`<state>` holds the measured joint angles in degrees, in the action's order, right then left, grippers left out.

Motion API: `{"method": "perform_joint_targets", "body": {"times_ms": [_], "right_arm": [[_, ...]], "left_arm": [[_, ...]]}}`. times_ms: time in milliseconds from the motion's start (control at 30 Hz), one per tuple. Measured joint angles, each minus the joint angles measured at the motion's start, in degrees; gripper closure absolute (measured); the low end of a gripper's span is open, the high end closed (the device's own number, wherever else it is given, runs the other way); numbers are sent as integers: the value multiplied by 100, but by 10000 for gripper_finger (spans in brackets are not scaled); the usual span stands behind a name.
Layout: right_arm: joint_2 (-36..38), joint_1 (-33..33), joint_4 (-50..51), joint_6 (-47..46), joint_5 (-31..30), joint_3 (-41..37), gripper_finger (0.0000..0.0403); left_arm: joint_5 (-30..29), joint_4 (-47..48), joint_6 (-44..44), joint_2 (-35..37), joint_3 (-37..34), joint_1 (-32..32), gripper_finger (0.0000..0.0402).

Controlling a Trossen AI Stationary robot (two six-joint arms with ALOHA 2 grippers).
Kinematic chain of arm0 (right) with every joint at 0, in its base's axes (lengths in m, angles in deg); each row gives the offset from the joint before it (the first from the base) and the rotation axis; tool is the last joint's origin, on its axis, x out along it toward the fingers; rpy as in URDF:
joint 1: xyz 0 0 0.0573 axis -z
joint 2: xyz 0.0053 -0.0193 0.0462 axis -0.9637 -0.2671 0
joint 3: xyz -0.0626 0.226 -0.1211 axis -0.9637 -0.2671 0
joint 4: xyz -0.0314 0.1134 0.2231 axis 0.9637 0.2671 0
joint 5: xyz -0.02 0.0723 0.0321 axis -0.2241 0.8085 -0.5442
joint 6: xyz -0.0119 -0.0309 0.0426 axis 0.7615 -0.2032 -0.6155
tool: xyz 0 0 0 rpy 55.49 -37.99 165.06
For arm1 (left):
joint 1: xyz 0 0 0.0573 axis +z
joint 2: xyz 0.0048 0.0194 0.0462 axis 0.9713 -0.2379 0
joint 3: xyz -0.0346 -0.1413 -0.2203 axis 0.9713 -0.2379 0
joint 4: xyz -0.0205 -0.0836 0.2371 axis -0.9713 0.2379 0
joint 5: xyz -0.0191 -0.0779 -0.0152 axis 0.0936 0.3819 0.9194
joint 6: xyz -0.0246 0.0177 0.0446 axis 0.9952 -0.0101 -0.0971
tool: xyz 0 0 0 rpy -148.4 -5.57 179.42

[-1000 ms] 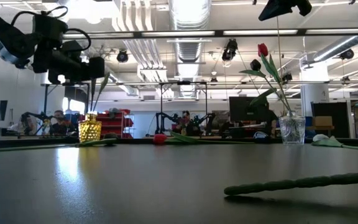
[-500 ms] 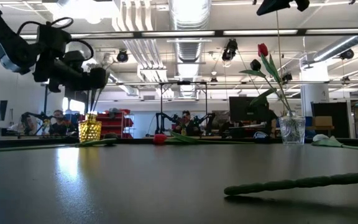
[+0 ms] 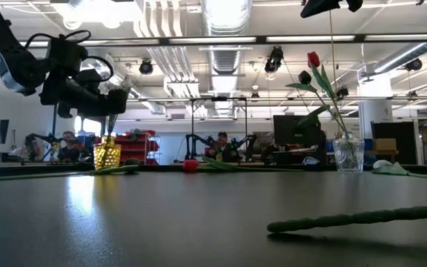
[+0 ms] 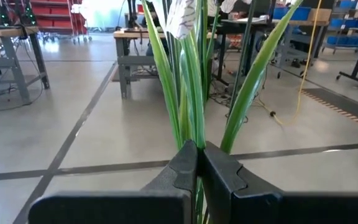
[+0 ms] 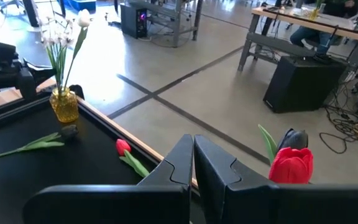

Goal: Sort flowers into vase by color
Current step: Put the left white flower into the yellow vase, then put the black tulip into the transparent vase

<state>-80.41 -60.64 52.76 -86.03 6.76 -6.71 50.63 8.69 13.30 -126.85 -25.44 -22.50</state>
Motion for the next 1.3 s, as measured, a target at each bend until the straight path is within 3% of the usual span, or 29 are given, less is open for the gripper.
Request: {"method": "perform_joint_targets", "body": {"times_ms": [200,800,1067,1300], "right_arm": [[2,2,-5,0,2,2,394],[4,1,-5,29,24,2,394],[4,2,-3,44,38,2,394],[7,0,2,63,49,2,394]], "left_arm": [[5,4,-86,111,0,0,390],[20,644,-117,550,4,-33,299],[166,1151,-175,811,4,-94,294],[177,1479,-171,1487,4,-501,294]]}}
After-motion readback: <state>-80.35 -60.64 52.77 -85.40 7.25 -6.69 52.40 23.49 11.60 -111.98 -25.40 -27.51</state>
